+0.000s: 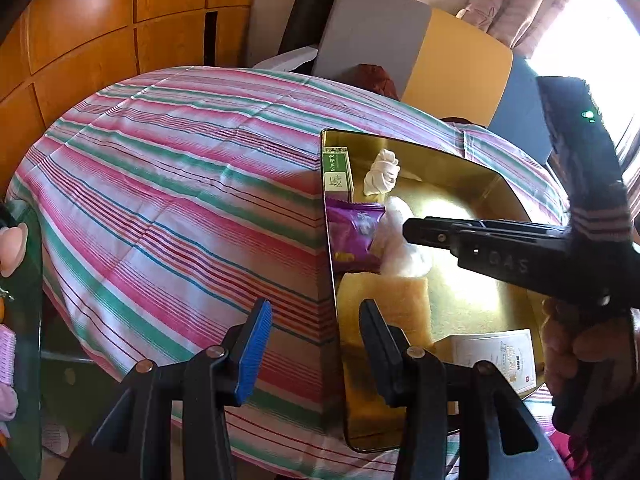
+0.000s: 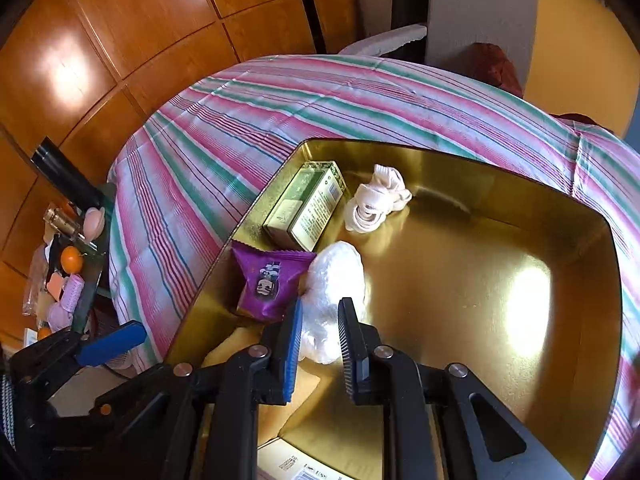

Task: Organize objects
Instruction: 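Carry the clear plastic-wrapped bag into the gold tray and open the right tool, then move both tools back toward the remaining items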

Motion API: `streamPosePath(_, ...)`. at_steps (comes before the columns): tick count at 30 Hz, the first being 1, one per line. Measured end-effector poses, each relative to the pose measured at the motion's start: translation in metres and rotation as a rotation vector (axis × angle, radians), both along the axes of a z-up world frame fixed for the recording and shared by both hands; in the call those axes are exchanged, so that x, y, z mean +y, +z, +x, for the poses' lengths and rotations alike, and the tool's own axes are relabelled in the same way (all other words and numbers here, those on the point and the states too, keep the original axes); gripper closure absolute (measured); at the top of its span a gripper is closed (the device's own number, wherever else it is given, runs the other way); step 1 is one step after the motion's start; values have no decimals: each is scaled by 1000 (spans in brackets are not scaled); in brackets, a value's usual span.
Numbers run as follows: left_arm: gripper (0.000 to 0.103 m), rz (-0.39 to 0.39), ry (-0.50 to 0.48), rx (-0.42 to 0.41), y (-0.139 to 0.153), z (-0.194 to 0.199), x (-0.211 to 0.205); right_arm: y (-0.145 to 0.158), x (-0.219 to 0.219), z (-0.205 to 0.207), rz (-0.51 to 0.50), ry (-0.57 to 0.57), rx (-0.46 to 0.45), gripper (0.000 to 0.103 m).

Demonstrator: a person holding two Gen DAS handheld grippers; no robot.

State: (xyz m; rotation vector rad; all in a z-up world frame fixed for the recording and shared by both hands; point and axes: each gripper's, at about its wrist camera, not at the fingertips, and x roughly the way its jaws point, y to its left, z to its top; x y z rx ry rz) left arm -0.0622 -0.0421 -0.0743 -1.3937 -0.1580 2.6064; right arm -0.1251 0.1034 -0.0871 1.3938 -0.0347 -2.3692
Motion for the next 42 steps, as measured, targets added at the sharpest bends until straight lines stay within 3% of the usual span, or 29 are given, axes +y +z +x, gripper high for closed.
streamPosePath(4,57,-16,-3,16,3,3,3,4,0,5,-13,-1,19,83)
streamPosePath(8,57,-25,-10,38,9,6,5,14,3,15,-12,-13,53,69)
streamPosePath(24,57,-38,-63,77,20,16,24,47,67,66,8,-103,147,43)
streamPosePath(33,57,-56,-76,78,23,18,34,57,149,91,60,-233,162,29)
streamPosePath(42,57,-46,-127,74,34,14,49,57,284,125,175,-489,158,26)
